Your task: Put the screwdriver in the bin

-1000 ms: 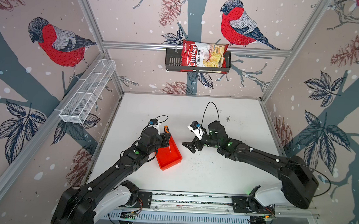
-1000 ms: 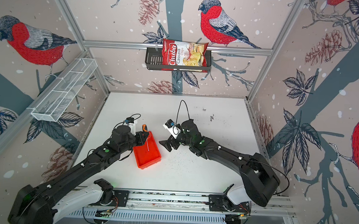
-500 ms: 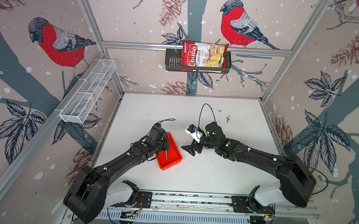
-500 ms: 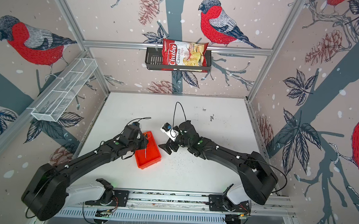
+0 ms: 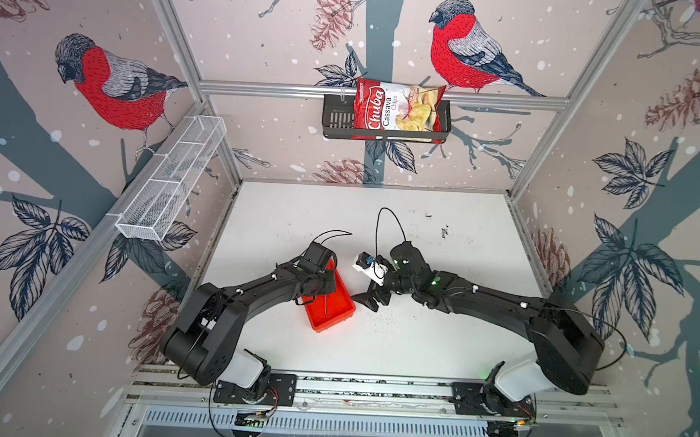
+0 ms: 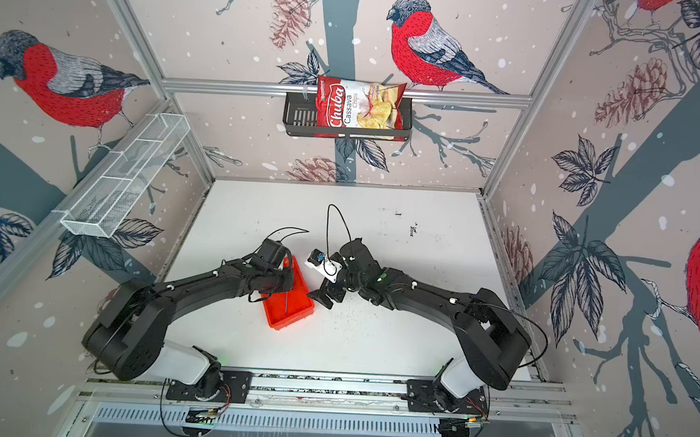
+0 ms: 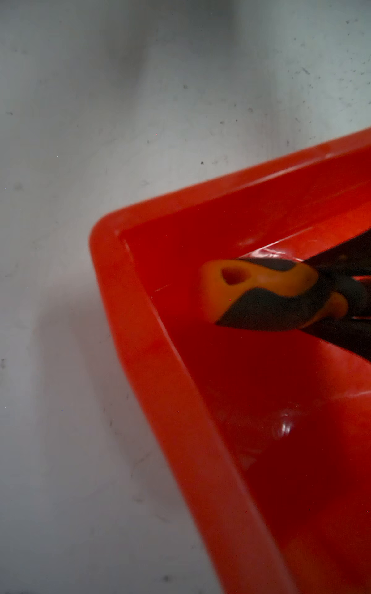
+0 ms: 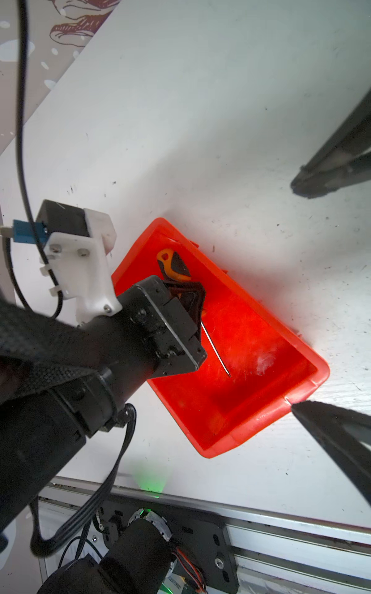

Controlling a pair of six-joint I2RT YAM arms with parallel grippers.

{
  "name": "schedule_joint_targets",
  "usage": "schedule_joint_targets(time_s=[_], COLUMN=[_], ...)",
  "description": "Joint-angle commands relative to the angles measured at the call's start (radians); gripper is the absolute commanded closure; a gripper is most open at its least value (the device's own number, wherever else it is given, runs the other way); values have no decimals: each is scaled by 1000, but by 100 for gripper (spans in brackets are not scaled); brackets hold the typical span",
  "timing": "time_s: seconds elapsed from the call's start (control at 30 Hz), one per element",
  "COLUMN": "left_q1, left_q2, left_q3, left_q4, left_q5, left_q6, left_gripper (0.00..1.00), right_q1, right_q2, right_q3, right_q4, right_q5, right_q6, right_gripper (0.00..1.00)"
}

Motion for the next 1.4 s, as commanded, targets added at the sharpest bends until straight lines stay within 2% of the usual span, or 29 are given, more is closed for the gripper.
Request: schedule_joint_targets(time_s=[0.0, 0.13, 0.3, 0.43, 0.47, 0.5, 0.67, 0.73, 0.83, 0.9, 1.03, 1.27, 1.37], left_q1=[1, 1, 1, 0, 1, 1, 1, 1, 1, 1, 1, 3, 26], left_q2=[9, 9, -11, -45, -57, -70, -126, -150, -186, -207, -261, -336, -324], left_q3=[9, 15, 14, 12, 11, 10, 24, 37, 71, 81, 42, -82, -100], left_q4=[-16, -20, -32, -39, -38, -36, -32, -22, 15, 71, 310, 759, 825], left_q5=[3, -8, -26, -32, -28, -26, -34, -52, -99, -130, -168, -165, -210], left_q6=[4, 8, 5, 4, 6, 8, 16, 20, 31, 46, 150, 361, 434], left_gripper=[95, 93, 76, 66, 54, 48, 45, 36, 14, 7, 3, 2, 2], right_q1=[0, 0, -3, -9, -13, -17, -43, -61, -96, -119, -168, -270, -317], right_q2=[0, 1, -3, -11, -14, -19, -53, -74, -104, -125, -167, -252, -281], right_q3=[-6, -6, -5, -4, -6, -7, -23, -40, -72, -91, -137, -223, -243], right_q4=[4, 10, 6, 16, 20, 26, 76, 114, 187, 235, 343, 470, 478], right_q5=[2, 1, 12, 14, 8, -1, -21, -26, -29, -24, 10, 167, 260], right_q6=[8, 15, 18, 29, 34, 40, 82, 111, 164, 198, 279, 377, 368], right_gripper=[0, 0, 0, 0, 0, 0, 0, 0, 0, 0, 0, 0, 0])
